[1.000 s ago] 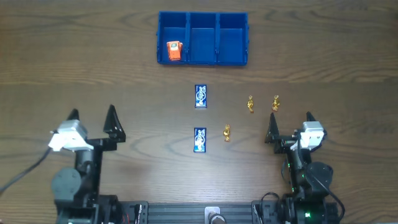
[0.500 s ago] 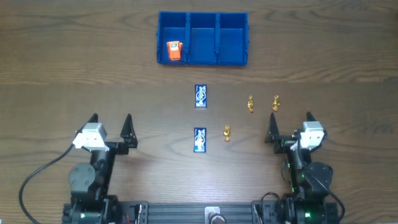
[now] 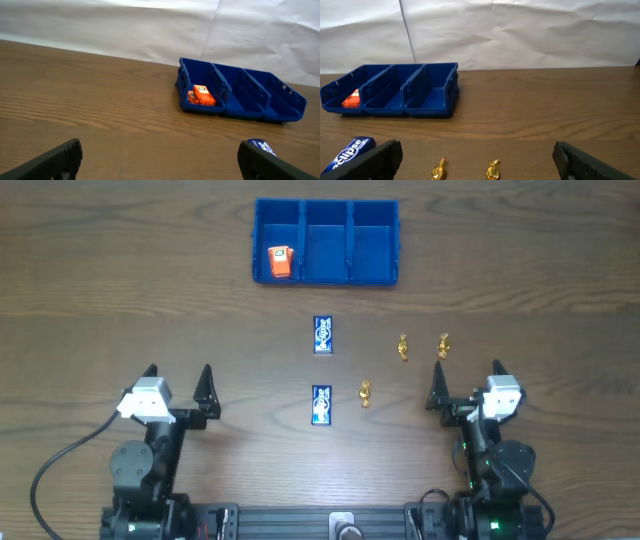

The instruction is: Sort Candies Into Trays

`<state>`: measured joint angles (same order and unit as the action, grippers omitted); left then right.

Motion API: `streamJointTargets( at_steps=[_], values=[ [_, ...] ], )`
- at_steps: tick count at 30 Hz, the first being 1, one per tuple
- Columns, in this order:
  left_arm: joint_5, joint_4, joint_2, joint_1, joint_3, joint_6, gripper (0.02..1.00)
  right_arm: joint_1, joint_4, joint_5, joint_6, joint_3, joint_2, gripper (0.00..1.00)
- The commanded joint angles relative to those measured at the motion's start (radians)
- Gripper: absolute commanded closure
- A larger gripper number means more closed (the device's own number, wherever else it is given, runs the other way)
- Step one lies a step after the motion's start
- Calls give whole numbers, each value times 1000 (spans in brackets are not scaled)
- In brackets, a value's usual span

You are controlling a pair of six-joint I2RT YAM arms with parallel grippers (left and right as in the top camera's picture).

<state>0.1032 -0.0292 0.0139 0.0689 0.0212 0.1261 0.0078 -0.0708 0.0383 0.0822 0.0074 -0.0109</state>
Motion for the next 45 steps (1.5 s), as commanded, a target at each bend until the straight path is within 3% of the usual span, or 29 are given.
streamJointTargets(
  at_steps=[1, 19, 21, 24, 28, 34, 39, 45],
  values=[
    [20, -38, -10, -3, -16, -3, 23, -10, -10, 8, -12, 0, 6, 3],
    [21, -38, -10, -3, -16, -3, 20, -9, -9, 9, -12, 0, 6, 3],
    [20, -38, -10, -3, -16, -3, 20, -9, -8, 18, 28, 0, 6, 3],
    [21, -38, -10, -3, -16, -3, 20, -9, 45, 78, 158, 5, -1, 3],
    [20, -38, -10, -3, -16, -3, 20, -9, 78, 242, 256, 109, -111, 3],
    [20, -38, -10, -3, -16, -3, 20, -2, -148, 472, 257, 418, -423, 3],
    [20, -38, -10, -3, -16, -3, 23, 89, -357, 479, 216, 677, -686, 3],
    [20, -38, -10, -3, -16, -3, 20, 317, -619, 447, 231, 974, -1038, 3]
  ],
)
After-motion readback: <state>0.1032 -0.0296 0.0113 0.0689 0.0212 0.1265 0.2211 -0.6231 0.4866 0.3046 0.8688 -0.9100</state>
